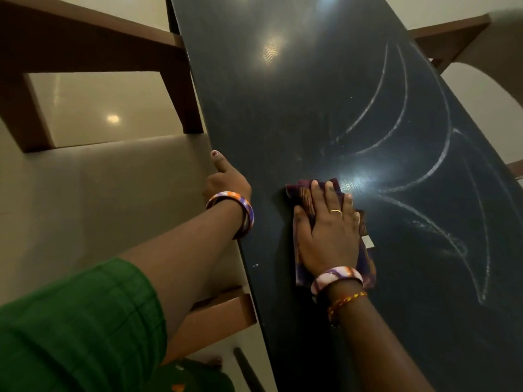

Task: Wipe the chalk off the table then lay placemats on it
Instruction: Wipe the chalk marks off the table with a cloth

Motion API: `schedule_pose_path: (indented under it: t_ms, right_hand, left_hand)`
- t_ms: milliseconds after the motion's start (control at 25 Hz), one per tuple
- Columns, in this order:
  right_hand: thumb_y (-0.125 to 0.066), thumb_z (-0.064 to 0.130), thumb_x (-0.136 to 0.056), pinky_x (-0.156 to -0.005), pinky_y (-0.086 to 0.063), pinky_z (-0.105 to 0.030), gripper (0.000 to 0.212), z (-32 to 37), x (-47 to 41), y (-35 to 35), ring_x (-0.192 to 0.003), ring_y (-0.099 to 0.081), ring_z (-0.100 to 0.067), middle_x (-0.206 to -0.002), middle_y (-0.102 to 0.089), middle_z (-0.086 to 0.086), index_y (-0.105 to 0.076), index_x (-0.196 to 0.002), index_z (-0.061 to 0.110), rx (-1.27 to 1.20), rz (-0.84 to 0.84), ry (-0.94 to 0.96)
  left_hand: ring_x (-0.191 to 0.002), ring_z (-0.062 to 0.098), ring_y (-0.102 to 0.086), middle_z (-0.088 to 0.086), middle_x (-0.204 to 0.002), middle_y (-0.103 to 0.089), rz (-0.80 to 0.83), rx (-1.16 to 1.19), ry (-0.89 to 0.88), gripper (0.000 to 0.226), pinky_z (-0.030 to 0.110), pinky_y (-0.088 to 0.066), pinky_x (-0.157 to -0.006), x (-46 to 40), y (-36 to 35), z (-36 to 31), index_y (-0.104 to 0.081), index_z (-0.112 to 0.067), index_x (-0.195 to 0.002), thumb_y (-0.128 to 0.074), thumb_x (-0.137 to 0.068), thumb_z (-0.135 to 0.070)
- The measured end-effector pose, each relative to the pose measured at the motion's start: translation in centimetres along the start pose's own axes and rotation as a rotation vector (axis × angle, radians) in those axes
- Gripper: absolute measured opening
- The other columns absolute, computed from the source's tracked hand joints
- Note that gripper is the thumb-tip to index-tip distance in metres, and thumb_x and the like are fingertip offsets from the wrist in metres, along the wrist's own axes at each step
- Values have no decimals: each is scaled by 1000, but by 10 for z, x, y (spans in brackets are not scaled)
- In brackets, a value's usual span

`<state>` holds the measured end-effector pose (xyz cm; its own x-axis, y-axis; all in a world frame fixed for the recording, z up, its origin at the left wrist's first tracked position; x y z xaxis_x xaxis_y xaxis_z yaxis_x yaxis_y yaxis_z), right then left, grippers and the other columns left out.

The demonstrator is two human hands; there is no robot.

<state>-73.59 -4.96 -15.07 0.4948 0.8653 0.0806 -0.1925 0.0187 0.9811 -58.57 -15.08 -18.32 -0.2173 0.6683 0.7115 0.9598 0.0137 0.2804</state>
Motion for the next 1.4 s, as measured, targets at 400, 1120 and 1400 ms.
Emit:
schedule_pose_path:
  t_ms: [400,1120,1400]
  right_hand:
    - [-28,51,-97,-118,-4,-45,61,36,-171,2,-146,-3,-27,-159,-10,0,-16,-151,26,-57,41,105]
    - [-31,47,-95,-117,-12,-44,57,-16,-121,3,-144,-15,-29,-157,-22,-3,-27,-148,26,-46,-100,-30]
    - [-36,39,-96,-115,-16,-45,54,-51,-35,14,-141,-20,-32,-154,-27,-8,-31,-146,19,35,-163,-401]
  left_hand:
    - [-50,11,-36,0,-58,-38,-9,9,6,62,23,-27,-47,-3,-3,2,-40,-13,-63,-11,-96,-57]
    - [-52,12,-38,1,-60,-41,-14,55,25,62,25,-27,-48,-2,-2,2,-40,-13,-62,-12,-96,-57]
    - [-46,11,-33,-2,-54,-36,58,82,38,62,23,-25,-45,2,-2,0,-40,-14,-59,-14,-97,-56]
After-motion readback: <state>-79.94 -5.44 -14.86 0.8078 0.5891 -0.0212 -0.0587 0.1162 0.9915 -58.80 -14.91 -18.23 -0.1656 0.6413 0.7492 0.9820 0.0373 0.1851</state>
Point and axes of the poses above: each hand's wrist, its own x-axis away from the middle knuckle, its own y-axis out of the back of the hand, z = x × y, the point moved 6 cm from there along -x, towards the middle knuckle
